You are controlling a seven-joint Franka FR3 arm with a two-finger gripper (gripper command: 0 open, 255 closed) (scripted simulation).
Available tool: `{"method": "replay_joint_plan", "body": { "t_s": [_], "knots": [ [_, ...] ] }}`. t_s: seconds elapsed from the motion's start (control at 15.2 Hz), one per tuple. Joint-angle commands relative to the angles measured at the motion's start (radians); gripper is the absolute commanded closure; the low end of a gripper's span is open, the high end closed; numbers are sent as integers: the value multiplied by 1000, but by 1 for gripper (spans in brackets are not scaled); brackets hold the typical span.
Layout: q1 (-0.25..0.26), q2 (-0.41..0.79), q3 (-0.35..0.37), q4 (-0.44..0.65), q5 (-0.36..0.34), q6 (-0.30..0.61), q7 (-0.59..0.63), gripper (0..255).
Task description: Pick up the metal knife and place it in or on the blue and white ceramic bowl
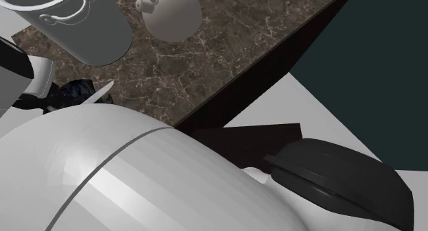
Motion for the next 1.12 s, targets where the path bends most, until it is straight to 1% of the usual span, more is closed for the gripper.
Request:
{"method": "replay_joint_plan", "body": {
  "t_s": [0.0,0.26,0.4,0.46,0.53,0.59,0.66,1.06],
  "knots": [
    [0,0,0,0,0,0,0,0],
    [0,0,0,0,0,0,0,0],
    [-11,19,16,71,-19,-66,15,0],
    [-24,43,41,109,-44,-99,33,0],
    [-33,83,74,141,-83,-125,61,0],
    [-31,83,72,141,-83,-125,61,0],
    [-43,81,83,141,-82,-125,60,0],
    [-41,82,81,141,-82,-125,60,0]
  ]
}}
